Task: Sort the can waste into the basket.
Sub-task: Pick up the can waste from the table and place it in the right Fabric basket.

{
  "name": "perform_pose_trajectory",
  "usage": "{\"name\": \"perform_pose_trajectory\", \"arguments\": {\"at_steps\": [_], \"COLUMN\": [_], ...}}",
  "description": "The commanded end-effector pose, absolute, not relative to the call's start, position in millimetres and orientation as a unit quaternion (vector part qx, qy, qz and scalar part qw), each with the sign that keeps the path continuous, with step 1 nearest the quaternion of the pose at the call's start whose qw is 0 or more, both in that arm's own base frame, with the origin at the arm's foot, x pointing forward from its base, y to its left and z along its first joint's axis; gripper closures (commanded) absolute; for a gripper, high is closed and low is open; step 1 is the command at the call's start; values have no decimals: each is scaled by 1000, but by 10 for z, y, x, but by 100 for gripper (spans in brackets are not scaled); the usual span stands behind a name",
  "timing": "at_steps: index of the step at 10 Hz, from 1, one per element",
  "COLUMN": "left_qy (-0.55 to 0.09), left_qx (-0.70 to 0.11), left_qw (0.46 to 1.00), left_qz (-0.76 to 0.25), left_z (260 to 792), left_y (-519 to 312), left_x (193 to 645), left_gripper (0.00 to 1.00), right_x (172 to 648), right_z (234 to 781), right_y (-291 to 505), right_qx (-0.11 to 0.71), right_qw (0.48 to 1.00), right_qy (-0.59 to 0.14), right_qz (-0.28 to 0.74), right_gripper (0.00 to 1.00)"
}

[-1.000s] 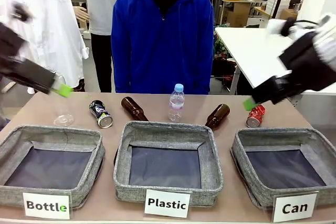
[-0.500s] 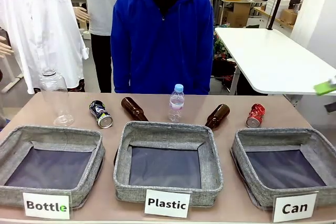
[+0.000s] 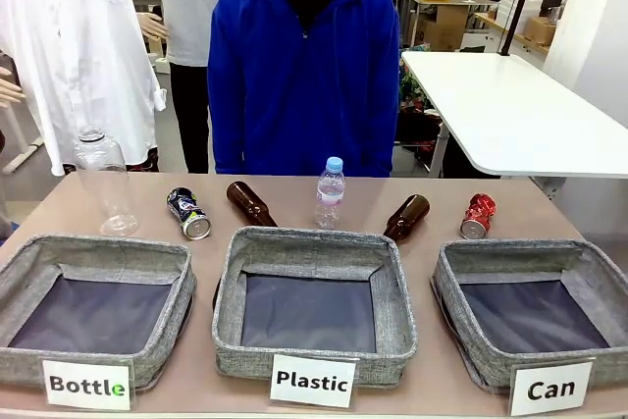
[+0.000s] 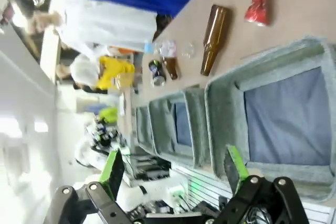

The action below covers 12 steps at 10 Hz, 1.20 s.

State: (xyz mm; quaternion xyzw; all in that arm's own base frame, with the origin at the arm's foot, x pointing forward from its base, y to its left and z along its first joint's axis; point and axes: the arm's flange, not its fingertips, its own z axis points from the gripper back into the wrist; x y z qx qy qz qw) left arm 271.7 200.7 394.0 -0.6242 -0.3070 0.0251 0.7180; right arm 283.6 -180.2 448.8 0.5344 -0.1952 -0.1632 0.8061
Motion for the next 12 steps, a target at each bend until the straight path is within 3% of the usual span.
{"name": "perform_pose_trajectory", "arguments": {"at_steps": [1,2,6,10,12], "left_qy": [-312,-307,-307,-307,-307], "left_qx": [-635,-624,-624,-624,-624], "left_qw": [700,718,718,718,718], "left_qz": [92,25,25,25,25], "left_z": [3733,3940,3940,3940,3940], "left_y": [1264,2007,2007,2007,2007], "left_x": [2581,2717,2717,2717,2717], "left_gripper": [0,0,0,0,0], "right_x": [2874,2836,2850,3517,3997], "right_z": [4360,4488,4417,4856,4812], "right_y": [-2027,-1802,-1824,-748,-211], "right_qx": [542,534,534,270,154], "right_qw": [764,806,803,929,956], "right_qy": [-248,-195,-187,-138,-125], "right_qz": [-247,-163,-185,-210,-215], "right_gripper": [0,0,0,0,0]}}
